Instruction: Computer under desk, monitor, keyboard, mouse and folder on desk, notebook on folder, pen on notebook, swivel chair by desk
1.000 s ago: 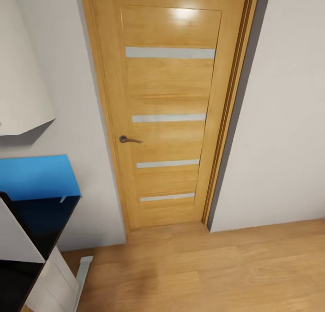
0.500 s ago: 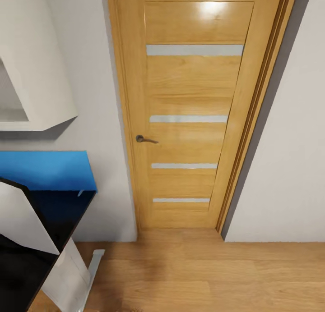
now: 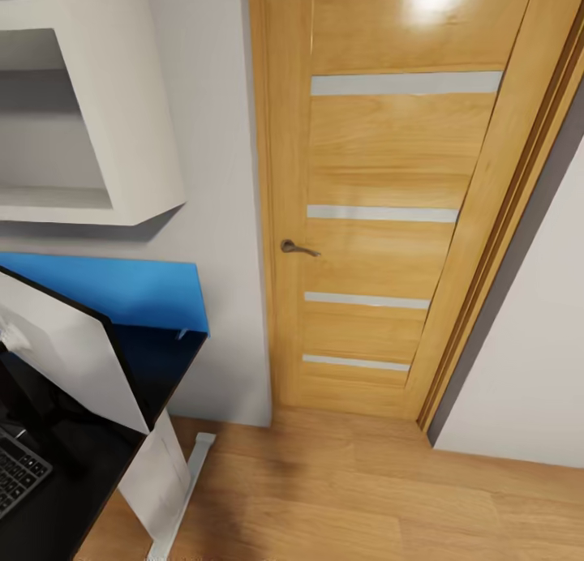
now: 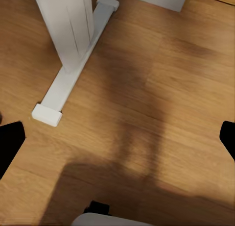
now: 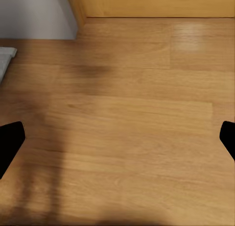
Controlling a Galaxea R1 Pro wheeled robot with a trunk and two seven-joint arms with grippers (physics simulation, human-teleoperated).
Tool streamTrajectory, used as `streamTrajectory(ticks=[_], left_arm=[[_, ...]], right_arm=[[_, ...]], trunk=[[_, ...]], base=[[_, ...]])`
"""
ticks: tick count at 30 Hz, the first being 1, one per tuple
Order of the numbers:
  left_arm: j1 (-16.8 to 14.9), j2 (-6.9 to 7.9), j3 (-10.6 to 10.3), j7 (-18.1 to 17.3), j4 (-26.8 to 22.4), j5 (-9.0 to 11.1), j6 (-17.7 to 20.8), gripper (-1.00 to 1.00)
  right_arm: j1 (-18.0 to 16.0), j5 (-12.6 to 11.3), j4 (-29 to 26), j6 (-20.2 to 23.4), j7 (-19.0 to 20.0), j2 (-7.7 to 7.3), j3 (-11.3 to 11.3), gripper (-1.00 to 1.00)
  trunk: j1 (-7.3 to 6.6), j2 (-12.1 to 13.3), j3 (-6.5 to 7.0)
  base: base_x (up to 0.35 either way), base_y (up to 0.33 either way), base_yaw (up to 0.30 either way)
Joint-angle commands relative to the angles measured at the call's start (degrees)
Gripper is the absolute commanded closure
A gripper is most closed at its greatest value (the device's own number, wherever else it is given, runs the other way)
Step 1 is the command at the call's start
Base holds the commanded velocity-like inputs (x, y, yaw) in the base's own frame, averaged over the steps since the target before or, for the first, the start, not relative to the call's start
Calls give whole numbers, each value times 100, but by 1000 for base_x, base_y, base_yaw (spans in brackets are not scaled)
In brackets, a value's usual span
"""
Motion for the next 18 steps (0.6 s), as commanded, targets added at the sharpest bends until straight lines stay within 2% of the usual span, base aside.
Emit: streamTrajectory(ticks=[1,9,12,16,18], left_arm=[[-4,-2,13,7,5,-8,-16,-100],[-4,12,21,14,71,0,5,-100],[-4,24,42,20,116,6,47,-100],[-4,121,56,28,177,18,53,-100],[-4,231,60,26,341,26,37,-100]], right_arm=[[-3,-3,2,-17,3,0,1,-100],[-3,-27,1,-8,-1,-6,-20,-100],[-3,-33,-17,-20,-63,-69,-48,-100],[-4,-27,-14,-24,-279,-172,-59,-100],[-3,-24,3,-23,-385,-209,-65,-100]], trunk=[[0,-5,-11],[0,-5,-45],[0,-5,-59],[0,-5,-77],[0,-5,-86]], base=[[0,0,270],[0,0,261],[0,0,254],[0,0,253],[0,0,253]])
